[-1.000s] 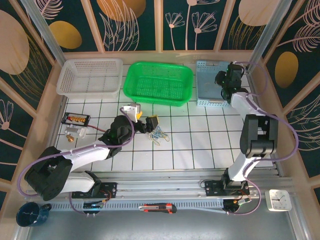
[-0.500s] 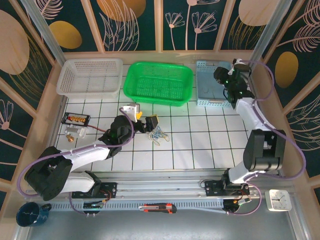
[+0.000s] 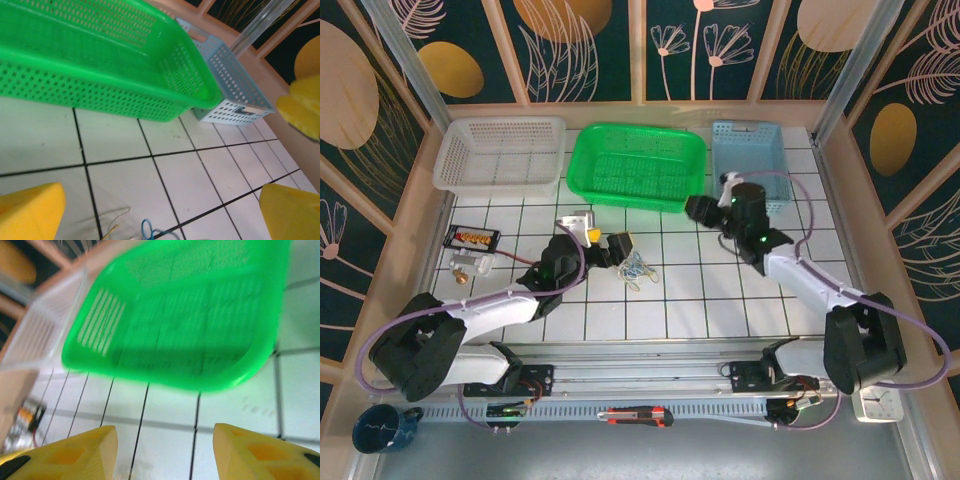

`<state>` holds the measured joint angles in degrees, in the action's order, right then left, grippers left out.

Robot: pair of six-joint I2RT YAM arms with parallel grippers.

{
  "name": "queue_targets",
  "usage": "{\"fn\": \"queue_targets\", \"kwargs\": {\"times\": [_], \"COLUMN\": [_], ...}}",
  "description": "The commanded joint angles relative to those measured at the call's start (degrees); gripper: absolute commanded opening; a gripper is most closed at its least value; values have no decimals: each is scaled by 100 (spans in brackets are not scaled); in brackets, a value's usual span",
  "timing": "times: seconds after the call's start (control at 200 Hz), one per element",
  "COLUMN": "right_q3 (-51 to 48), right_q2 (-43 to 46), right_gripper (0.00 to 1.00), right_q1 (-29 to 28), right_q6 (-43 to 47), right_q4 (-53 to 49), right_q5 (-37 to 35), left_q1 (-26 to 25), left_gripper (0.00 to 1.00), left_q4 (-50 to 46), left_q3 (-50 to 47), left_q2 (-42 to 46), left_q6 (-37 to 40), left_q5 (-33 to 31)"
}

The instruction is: Untangle the cables

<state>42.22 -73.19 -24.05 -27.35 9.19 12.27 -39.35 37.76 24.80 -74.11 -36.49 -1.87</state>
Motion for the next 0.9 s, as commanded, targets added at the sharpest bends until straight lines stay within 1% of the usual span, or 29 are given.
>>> {"fn": "queue_targets", "kwargs": {"times": [0.0, 0.105, 0.23, 0.335, 0.47, 0.55, 0.741, 0.776, 0.806, 0.896], "right_q3": [-281, -535, -861, -965, -985, -972, -689, -612, -532, -321], "right_q2": [182, 217, 282, 305, 276, 253, 40, -23, -82, -298], "right_gripper": [54, 54, 54, 54, 54, 55, 55, 55, 55, 55], "right_q1": [-574, -908, -947, -952, -949, -1009, -1377, -1457, -1528, -1709], "right_q6": [-194, -387, -586, -631, -606, -574, -460, -430, -399, -319], "right_q4": [210, 208, 378, 441, 540, 684, 657, 633, 615, 559], "right_q5": [-94, -295, -364, -379, -223, 1, 161, 161, 155, 144], "left_q1": [-19, -17, -17, -13, -20, -15, -19, -20, -20, -15], "left_gripper": [99, 99, 98, 91, 84, 84, 98, 99, 99, 99], "left_q4": [-116, -133, -553, -1161, -1710, -1724, -976, -874, -816, -906], "left_q3": [-227, -376, -224, 223, 747, 806, 202, 64, -45, -373], "left_q2": [283, 455, 398, 129, -315, -423, -15, 133, 260, 779], "left_q6": [-415, -424, -170, 222, 549, 513, -16, -84, -147, -406], "left_q5": [-84, -11, 223, 535, 617, 454, -49, -155, -268, -914]}}
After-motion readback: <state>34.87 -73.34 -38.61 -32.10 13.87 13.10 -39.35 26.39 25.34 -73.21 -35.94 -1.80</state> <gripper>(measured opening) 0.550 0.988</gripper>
